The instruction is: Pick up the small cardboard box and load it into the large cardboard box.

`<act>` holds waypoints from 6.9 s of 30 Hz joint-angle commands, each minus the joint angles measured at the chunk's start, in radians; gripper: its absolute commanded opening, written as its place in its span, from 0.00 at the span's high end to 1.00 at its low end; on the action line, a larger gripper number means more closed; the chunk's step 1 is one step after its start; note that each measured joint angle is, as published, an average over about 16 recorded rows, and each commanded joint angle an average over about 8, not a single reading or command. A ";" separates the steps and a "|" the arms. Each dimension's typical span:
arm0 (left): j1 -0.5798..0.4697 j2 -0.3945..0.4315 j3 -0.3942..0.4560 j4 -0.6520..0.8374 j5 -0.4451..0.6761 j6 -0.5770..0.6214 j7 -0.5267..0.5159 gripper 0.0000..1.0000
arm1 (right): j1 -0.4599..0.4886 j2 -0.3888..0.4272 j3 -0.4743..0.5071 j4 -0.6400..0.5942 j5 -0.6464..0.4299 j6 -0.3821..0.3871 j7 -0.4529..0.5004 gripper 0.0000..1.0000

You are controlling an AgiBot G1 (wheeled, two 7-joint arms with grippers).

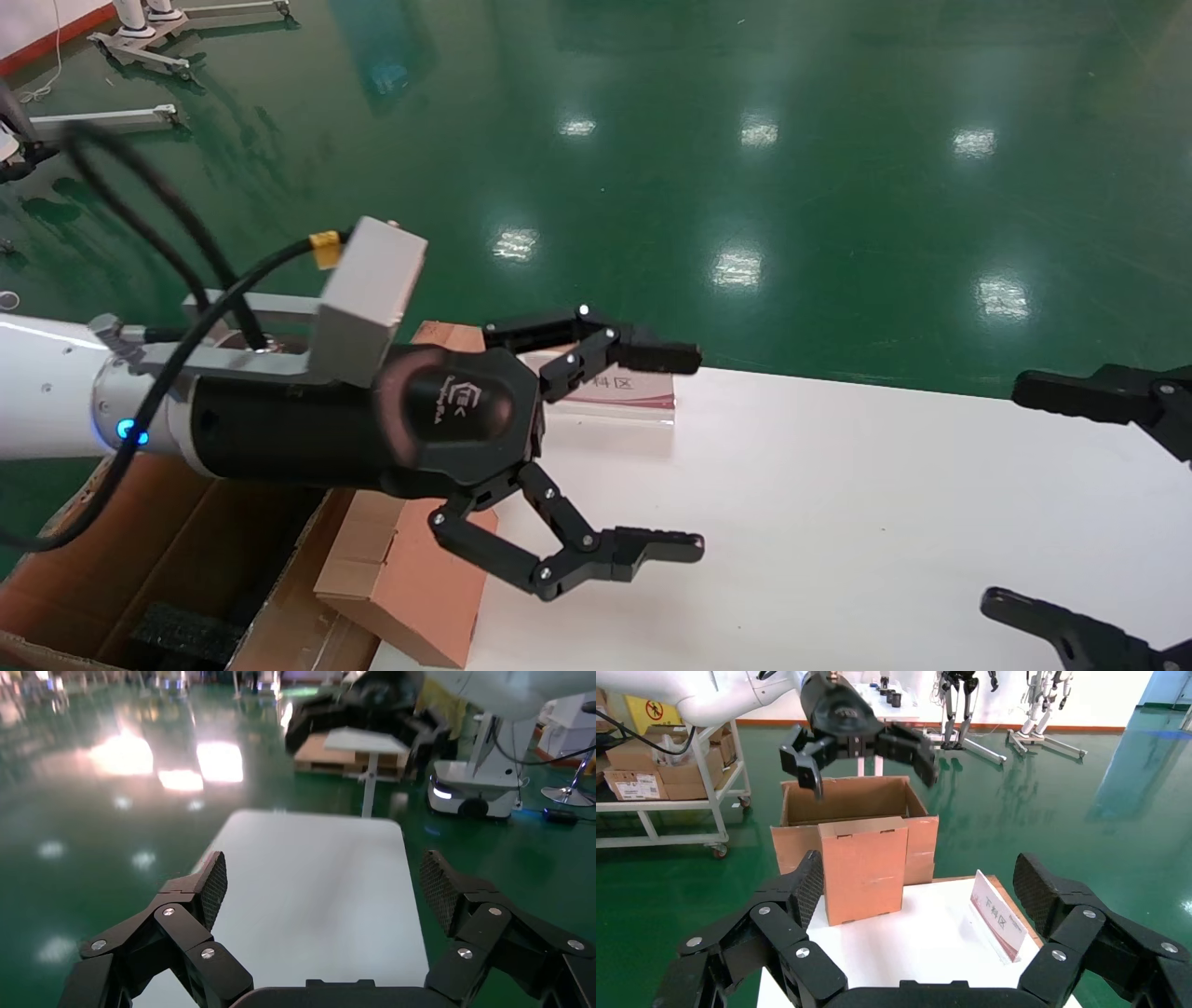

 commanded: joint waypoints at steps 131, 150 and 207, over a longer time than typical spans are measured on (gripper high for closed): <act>-1.133 0.098 1.523 -0.054 0.594 0.024 -1.212 1.00 | 0.001 0.003 -0.007 -0.001 0.005 0.003 -0.003 1.00; -1.133 0.099 1.521 -0.044 0.590 0.023 -1.209 1.00 | 0.001 0.003 -0.006 -0.001 0.005 0.003 -0.003 1.00; -1.898 0.031 2.086 0.286 0.482 0.172 -0.899 1.00 | 0.003 0.004 -0.010 -0.002 0.007 0.004 -0.005 0.00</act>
